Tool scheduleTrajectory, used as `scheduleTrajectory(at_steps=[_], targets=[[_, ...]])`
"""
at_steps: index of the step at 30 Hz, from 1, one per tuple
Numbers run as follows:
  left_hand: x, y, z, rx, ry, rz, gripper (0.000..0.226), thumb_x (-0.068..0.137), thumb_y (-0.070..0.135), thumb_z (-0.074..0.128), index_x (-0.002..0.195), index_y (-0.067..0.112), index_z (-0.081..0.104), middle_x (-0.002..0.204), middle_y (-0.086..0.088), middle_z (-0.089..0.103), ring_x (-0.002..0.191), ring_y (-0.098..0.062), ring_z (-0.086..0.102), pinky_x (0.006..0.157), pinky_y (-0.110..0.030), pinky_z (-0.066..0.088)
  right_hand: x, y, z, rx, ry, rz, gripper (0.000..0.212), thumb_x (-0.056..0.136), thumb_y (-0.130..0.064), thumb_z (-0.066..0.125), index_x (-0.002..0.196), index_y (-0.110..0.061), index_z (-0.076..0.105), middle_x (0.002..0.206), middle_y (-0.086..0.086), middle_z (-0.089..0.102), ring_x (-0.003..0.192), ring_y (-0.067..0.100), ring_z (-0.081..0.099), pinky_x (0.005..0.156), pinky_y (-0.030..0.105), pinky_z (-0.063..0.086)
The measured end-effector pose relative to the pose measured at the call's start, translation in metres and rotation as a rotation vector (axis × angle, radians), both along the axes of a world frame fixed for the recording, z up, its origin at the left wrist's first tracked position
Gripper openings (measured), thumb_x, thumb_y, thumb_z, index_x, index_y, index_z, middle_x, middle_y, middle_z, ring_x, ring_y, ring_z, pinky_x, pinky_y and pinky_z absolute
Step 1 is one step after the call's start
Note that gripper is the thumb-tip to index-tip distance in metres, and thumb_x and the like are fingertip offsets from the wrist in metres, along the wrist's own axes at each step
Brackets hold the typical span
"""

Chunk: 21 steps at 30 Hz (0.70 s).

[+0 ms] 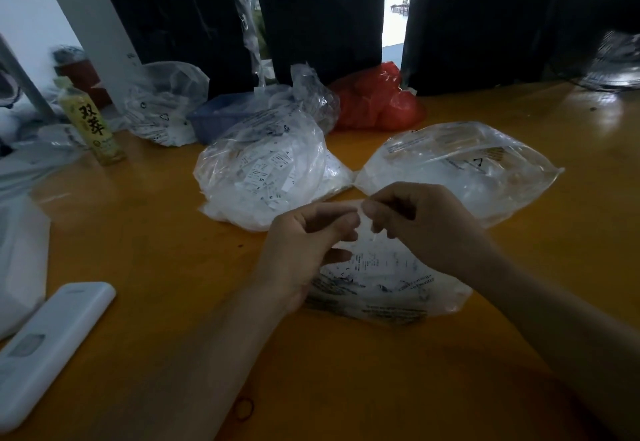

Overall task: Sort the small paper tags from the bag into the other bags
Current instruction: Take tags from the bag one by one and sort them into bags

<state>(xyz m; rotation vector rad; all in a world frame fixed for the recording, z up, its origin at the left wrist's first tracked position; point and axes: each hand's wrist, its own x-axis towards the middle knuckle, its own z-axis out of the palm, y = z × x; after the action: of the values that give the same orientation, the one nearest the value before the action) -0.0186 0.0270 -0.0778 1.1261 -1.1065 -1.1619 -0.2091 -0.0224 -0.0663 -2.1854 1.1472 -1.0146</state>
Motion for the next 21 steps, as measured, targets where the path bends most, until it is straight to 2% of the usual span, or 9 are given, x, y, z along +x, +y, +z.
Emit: scheduleTrajectory(at_steps=[2, 4, 5, 7, 9, 12, 16, 18, 21], targets=[[0.001, -0.001, 0.000, 0.028, 0.061, 0.069, 0.010, 0.085, 0.013, 0.082, 0.088, 0.023, 0.083, 0.098, -0.008, 0.081, 0.088, -0.019, 0.079, 0.059, -0.019, 0.056, -0.003, -0.003, -0.001, -0.016, 0.060, -0.048, 0.016, 0.098, -0.042, 0.060, 0.102, -0.030, 0.071, 0.079, -0.018, 0.069, 0.071, 0.004, 0.065, 0.063, 0.022, 0.055], [0.001, -0.002, 0.001, 0.071, 0.228, 0.095, 0.011, 0.079, 0.006, 0.082, 0.084, 0.015, 0.081, 0.098, -0.015, 0.080, 0.085, -0.022, 0.080, 0.059, -0.017, 0.058, -0.006, -0.005, -0.003, -0.074, 0.314, -0.014, 0.021, 0.095, -0.047, 0.064, 0.105, -0.031, 0.071, 0.086, -0.020, 0.063, 0.076, -0.001, 0.059, 0.063, 0.013, 0.045], [0.001, -0.002, 0.001, 0.082, 0.313, 0.093, 0.013, 0.075, 0.003, 0.082, 0.086, 0.009, 0.078, 0.099, -0.019, 0.079, 0.084, -0.024, 0.080, 0.060, -0.017, 0.059, -0.005, -0.005, -0.004, -0.086, 0.469, 0.029, 0.026, 0.092, -0.053, 0.065, 0.108, -0.033, 0.070, 0.092, -0.021, 0.060, 0.080, -0.002, 0.056, 0.068, 0.013, 0.042], [0.001, -0.003, -0.001, 0.080, 0.400, 0.093, 0.022, 0.072, 0.002, 0.080, 0.092, 0.002, 0.072, 0.100, -0.022, 0.078, 0.085, -0.026, 0.080, 0.062, -0.017, 0.060, -0.004, -0.005, -0.007, -0.081, 0.651, 0.082, 0.036, 0.087, -0.061, 0.066, 0.113, -0.037, 0.067, 0.105, -0.017, 0.056, 0.095, 0.003, 0.052, 0.080, 0.023, 0.043], [0.000, -0.004, -0.003, 0.069, 0.417, 0.099, 0.026, 0.071, 0.002, 0.078, 0.095, 0.000, 0.069, 0.100, -0.023, 0.078, 0.087, -0.028, 0.080, 0.064, -0.018, 0.060, -0.004, -0.005, -0.008, -0.107, 0.658, 0.087, 0.032, 0.087, -0.060, 0.067, 0.112, -0.039, 0.068, 0.108, -0.015, 0.056, 0.102, 0.008, 0.050, 0.083, 0.027, 0.041], [0.001, -0.004, -0.005, 0.050, 0.417, 0.090, 0.031, 0.073, 0.007, 0.079, 0.102, 0.000, 0.070, 0.100, -0.023, 0.078, 0.091, -0.031, 0.079, 0.068, -0.019, 0.061, -0.006, -0.007, -0.009, -0.179, 0.614, 0.097, 0.020, 0.094, -0.049, 0.065, 0.110, -0.039, 0.070, 0.106, -0.015, 0.059, 0.103, 0.009, 0.052, 0.079, 0.024, 0.037], [0.003, -0.006, -0.008, 0.053, 0.401, 0.090, 0.041, 0.078, 0.017, 0.078, 0.114, -0.002, 0.073, 0.104, -0.022, 0.078, 0.097, -0.033, 0.078, 0.072, -0.021, 0.062, -0.007, -0.007, -0.009, -0.142, 0.640, 0.170, 0.039, 0.088, -0.063, 0.064, 0.124, -0.047, 0.064, 0.112, -0.017, 0.051, 0.105, 0.006, 0.044, 0.086, 0.029, 0.041], [0.003, -0.006, -0.009, 0.057, 0.406, 0.093, 0.040, 0.078, 0.017, 0.077, 0.113, -0.002, 0.074, 0.105, -0.022, 0.078, 0.098, -0.031, 0.078, 0.073, -0.022, 0.062, -0.006, -0.007, -0.009, -0.170, 0.684, 0.186, 0.038, 0.088, -0.061, 0.065, 0.123, -0.047, 0.066, 0.111, -0.018, 0.048, 0.103, 0.004, 0.039, 0.083, 0.024, 0.035], [0.002, -0.006, -0.010, 0.061, 0.377, 0.104, 0.037, 0.076, 0.017, 0.078, 0.108, 0.000, 0.078, 0.105, -0.019, 0.079, 0.097, -0.027, 0.078, 0.072, -0.022, 0.061, -0.007, -0.007, -0.008, -0.225, 0.648, 0.238, 0.025, 0.090, -0.051, 0.069, 0.113, -0.042, 0.073, 0.102, -0.020, 0.045, 0.092, -0.002, 0.034, 0.074, 0.011, 0.028]])
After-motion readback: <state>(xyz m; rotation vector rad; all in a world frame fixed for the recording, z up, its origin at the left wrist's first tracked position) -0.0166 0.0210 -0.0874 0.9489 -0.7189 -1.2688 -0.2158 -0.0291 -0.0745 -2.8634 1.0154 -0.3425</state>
